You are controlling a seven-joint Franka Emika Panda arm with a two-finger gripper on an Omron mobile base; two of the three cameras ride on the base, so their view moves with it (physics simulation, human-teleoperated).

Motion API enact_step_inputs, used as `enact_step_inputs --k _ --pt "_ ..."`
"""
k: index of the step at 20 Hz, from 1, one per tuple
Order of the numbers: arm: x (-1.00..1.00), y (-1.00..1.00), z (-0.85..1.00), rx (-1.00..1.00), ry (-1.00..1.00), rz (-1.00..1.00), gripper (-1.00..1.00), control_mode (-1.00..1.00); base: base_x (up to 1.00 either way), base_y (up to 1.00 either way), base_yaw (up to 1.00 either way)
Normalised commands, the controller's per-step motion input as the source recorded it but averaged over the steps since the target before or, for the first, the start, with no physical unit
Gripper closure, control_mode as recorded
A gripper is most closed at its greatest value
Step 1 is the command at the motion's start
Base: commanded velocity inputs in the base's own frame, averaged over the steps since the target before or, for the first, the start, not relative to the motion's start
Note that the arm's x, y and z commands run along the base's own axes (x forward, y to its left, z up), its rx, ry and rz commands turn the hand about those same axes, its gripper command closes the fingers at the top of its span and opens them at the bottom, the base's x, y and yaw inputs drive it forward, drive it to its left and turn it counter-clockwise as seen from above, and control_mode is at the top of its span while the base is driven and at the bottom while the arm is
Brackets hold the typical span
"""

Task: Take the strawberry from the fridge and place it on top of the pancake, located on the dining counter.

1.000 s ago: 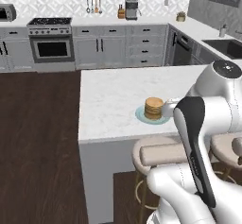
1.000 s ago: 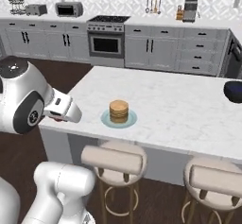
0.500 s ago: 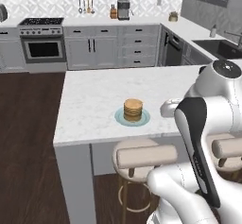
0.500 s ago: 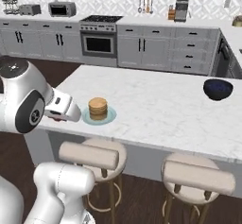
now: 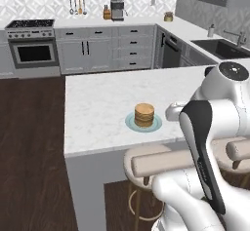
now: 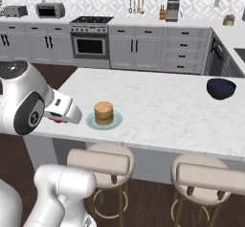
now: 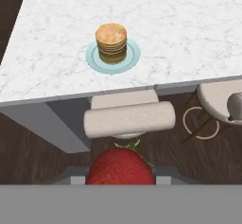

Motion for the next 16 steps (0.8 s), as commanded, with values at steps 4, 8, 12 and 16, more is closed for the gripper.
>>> enact_step_inputs --k 4,8,12,16 --pt "0.0 0.0 0.0 0.0 0.0 0.0 1.0 1.0 0.41 0.38 0.0" --pt "0.0 0.0 0.0 0.0 0.0 0.0 1.0 1.0 0.67 0.0 0.0" --pt "0.0 0.0 0.0 0.0 0.0 0.0 1.0 1.0 0.67 -0.09 0.0" --pt "0.0 0.0 0.0 0.0 0.0 0.0 1.0 1.0 0.5 -0.02 0.0"
